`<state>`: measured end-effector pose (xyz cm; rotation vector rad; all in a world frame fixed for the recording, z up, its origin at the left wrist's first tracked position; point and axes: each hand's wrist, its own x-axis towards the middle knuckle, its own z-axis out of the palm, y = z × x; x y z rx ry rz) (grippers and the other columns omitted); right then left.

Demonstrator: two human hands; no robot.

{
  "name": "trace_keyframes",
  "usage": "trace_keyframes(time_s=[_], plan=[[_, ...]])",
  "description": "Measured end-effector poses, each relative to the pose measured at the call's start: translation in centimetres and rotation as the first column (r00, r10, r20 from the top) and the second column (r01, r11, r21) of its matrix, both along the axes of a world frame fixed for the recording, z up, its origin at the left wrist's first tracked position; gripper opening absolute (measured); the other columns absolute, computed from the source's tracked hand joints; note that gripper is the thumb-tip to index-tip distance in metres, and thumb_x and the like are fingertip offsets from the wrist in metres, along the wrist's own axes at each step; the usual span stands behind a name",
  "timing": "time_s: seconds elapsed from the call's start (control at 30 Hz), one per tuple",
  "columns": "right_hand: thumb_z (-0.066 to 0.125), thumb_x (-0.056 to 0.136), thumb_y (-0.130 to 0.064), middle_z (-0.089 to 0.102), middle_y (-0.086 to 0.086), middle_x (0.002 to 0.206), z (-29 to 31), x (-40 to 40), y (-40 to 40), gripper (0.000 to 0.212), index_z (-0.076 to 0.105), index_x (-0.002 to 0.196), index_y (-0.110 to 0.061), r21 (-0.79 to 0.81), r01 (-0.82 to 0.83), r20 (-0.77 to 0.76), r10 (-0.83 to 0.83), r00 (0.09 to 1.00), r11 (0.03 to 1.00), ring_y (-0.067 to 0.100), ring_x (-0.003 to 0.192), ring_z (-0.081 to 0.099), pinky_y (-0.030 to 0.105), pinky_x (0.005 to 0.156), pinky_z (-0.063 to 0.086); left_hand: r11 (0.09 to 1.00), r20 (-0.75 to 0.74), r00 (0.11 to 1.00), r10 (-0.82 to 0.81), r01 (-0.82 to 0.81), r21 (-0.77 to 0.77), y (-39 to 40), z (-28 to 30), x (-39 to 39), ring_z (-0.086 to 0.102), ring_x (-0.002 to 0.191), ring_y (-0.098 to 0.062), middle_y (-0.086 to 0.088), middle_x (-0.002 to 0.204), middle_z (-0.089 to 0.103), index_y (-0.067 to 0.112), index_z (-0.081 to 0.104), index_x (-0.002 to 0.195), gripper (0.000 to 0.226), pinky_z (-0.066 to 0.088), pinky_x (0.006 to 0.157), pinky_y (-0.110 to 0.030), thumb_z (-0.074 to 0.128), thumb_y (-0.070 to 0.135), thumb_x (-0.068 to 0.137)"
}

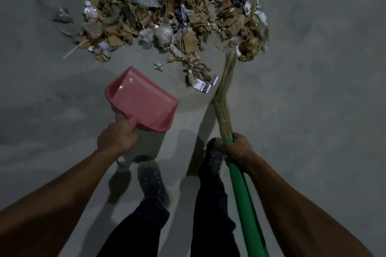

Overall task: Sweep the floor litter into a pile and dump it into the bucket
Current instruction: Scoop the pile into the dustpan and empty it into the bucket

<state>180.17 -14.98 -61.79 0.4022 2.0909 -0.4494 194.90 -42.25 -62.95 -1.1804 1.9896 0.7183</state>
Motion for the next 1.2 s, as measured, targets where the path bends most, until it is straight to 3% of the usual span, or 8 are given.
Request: trace_keyframes(time_s=[0.1,0.23,0.33,0.4,0.53,0.73,0.97,1.2], plan=[[0.072,0.081,-0.012,0.063,0.012,0.1,-1.0,-0.3,-4.4,0.045,0.057,0.124,-0.009,-0.087,-0.089,0.05,0.094,0.994,0.992,0.028,0.079,0.065,0.03,0.062,0.054,1.0,-0.004,1.0,-0.015,0.015,-0.017,-0.1,-0.5,0.7,0.063,0.087,-0.038,-0.019,0.113,0.057,0.005,0.036,0.122,0.046,0.051,0.073,-0.041,0.055,0.033,0.091],[0.068,0.082,-0.008,0.062,0.017,0.097,-0.8,-2.7,-10.0,0.037,0.055,0.117,-0.007,-0.225,-0.061,-0.03,0.056,0.998,0.973,0.033,0.07,0.067,0.037,0.053,0.06,0.999,-0.03,0.999,-0.036,0.036,-0.005,0.2,-0.3,0.1,0.062,0.091,-0.039,-0.019,0.112,0.055,0.003,0.037,0.12,0.04,0.052,0.077,-0.042,0.053,0.027,0.092],[0.068,0.078,-0.013,0.063,0.016,0.097,1.9,-4.7,-11.2,0.034,0.053,0.108,-0.014,-0.23,-0.133,-0.153,0.099,0.983,0.964,0.036,0.08,0.069,0.048,0.068,0.061,1.0,-0.07,0.998,-0.008,0.009,0.005,0.4,0.6,-1.2,0.059,0.1,-0.04,-0.023,0.123,0.051,0.001,0.037,0.129,0.048,0.049,0.081,-0.041,0.052,0.026,0.091],[0.067,0.079,-0.013,0.063,0.014,0.093,4.4,-5.9,-10.7,0.031,0.052,0.105,-0.019,-0.229,-0.165,-0.216,0.115,0.97,0.959,0.036,0.076,0.069,0.05,0.066,0.061,1.0,-0.086,0.996,0.0,0.001,0.014,0.6,1.7,-2.4,0.057,0.106,-0.042,-0.024,0.128,0.049,0.003,0.038,0.132,0.05,0.047,0.083,-0.042,0.053,0.025,0.09],[0.063,0.084,-0.011,0.06,0.01,0.093,9.5,-8.1,-8.5,0.04,0.05,0.12,-0.021,-0.202,-0.201,-0.271,0.143,0.952,0.958,0.03,0.069,0.068,0.044,0.056,0.061,0.984,-0.148,0.973,0.175,-0.17,0.048,0.7,4.4,-4.9,0.063,0.093,-0.04,-0.024,0.11,0.061,0.002,0.044,0.117,0.044,0.053,0.081,-0.042,0.055,0.03,0.085],[0.062,0.088,-0.008,0.059,0.01,0.095,12.7,-13.9,-5.1,0.053,0.046,0.136,-0.021,-0.182,-0.175,-0.25,0.127,0.96,0.968,0.031,0.069,0.067,0.039,0.055,0.06,0.971,-0.313,0.92,0.236,-0.214,0.106,1.3,7.0,-9.8,0.064,0.078,-0.037,-0.017,0.088,0.064,0.008,0.055,0.096,0.016,0.051,0.068,-0.037,0.054,0.02,0.086],[0.063,0.087,-0.009,0.057,0.007,0.087,6.5,-25.4,-2.0,0.055,0.045,0.138,-0.019,-0.077,-0.032,-0.287,0.009,0.958,0.997,0.032,0.07,0.068,0.041,0.059,0.061,0.934,-0.433,0.827,0.358,-0.312,0.176,2.3,5.8,-19.3,0.06,0.068,-0.034,-0.01,0.07,0.06,0.013,0.054,0.075,0.021,0.045,0.061,-0.034,0.054,0.028,0.09],[0.064,0.086,-0.013,0.061,0.016,0.107,-2.0,-35.6,2.2,0.049,0.046,0.132,-0.016,0.074,-0.031,-0.266,0.05,0.963,0.997,0.034,0.075,0.069,0.05,0.067,0.061,0.932,-0.471,0.805,0.362,-0.321,0.167,4.1,3.3,-27.5,0.055,0.057,-0.023,-0.004,0.065,0.057,0.022,0.054,0.076,0.016,0.036,0.051,-0.028,0.06,0.016,0.09]])
